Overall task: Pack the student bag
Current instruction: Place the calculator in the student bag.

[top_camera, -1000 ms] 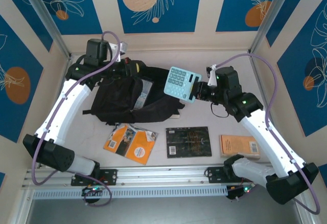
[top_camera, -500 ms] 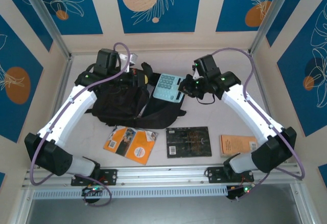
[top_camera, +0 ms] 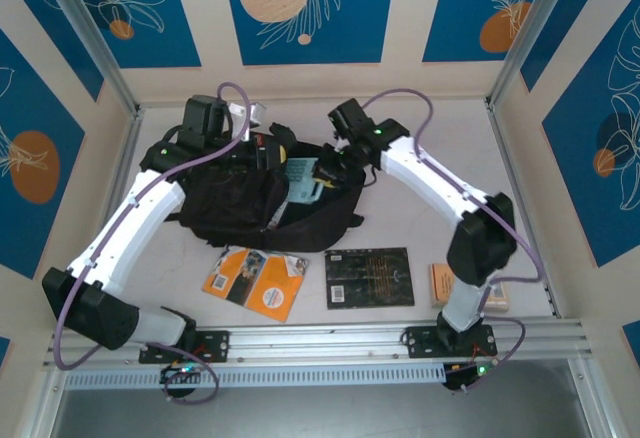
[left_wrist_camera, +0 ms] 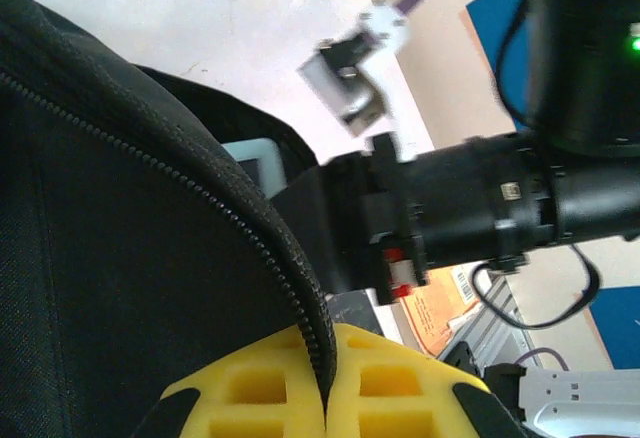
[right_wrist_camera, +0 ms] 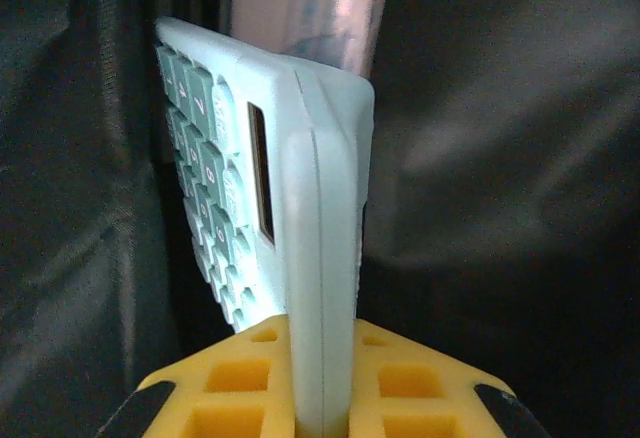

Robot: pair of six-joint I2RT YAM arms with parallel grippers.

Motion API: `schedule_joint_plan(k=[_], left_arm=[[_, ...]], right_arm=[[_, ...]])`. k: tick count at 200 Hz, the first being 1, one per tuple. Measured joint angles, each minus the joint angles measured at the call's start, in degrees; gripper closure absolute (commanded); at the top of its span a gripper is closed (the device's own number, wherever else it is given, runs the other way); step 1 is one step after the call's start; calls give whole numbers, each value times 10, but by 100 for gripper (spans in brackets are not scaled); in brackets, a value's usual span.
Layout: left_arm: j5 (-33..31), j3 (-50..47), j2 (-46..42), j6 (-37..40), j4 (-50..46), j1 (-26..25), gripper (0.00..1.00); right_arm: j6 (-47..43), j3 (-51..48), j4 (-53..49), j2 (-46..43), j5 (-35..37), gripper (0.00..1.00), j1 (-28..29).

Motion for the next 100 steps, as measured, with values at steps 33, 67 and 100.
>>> schedule_joint_plan(k=[33, 67, 100], left_arm=[[-17, 15, 1, 9, 0, 0, 100], [-23, 35, 9, 10, 3, 0, 100], [-23, 57, 24, 10, 6, 0, 100]], right_arm=[[34, 16, 40, 56, -39, 100, 17], [87, 30, 104, 112, -59, 100, 29], [128, 65, 165, 170, -59, 87, 43]])
